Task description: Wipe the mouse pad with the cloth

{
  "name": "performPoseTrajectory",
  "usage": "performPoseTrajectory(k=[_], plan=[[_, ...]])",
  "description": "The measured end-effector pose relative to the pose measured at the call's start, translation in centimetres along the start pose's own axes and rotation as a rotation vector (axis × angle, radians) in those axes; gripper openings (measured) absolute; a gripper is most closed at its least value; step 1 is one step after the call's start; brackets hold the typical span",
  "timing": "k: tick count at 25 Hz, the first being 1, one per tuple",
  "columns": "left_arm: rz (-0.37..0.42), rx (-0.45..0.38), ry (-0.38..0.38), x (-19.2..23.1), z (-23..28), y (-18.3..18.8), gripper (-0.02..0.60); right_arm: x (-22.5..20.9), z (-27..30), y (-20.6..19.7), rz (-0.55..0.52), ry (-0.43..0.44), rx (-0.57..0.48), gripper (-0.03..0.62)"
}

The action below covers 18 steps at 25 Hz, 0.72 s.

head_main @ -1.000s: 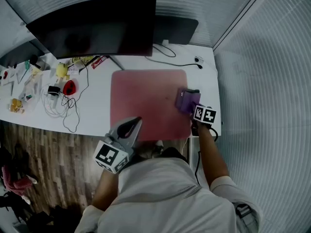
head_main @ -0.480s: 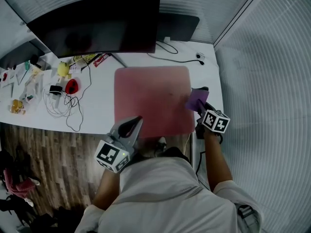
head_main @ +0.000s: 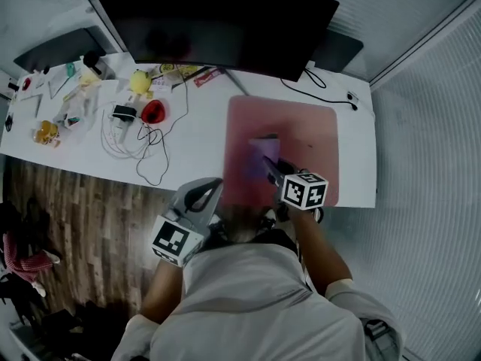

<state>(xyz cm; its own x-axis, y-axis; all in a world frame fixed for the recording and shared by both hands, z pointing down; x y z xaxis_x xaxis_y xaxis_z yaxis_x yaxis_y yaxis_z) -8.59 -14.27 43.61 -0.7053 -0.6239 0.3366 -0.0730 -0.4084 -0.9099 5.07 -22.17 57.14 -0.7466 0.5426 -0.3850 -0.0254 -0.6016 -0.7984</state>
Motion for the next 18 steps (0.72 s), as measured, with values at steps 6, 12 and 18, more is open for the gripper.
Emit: performPoseTrajectory(k=[6,12,18], plan=[[-0.035,0.001,0.048,4.7,-6.6,-1.5,0.002,9.6,9.7,-3.2,-0.063,0.151,0.124,0.049],[-0.101,-0.019,0.086,6.9,-9.7,-2.5,0.002,9.4,12.9,-6.5,-0.073,0.078,0.227,0.049],[-0.089,-0.016,0.051,4.9,-7.8,-2.2,0.002,3.9,9.2,-8.7,-0.023,-0.030,0.265,0.049]])
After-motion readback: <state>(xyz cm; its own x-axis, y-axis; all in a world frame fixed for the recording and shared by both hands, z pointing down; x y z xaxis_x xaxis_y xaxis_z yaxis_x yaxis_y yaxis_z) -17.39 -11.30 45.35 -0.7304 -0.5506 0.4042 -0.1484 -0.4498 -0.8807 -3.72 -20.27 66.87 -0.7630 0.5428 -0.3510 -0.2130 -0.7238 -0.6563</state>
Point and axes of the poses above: the fingertips, and each gripper's own axes: z forward along the fingers, x to its left, y out of its top, the point moved 2 cm from there along -z, backward along the fingers, and after that the axes turned 14 degrees about -z, right-handed, at the moved point
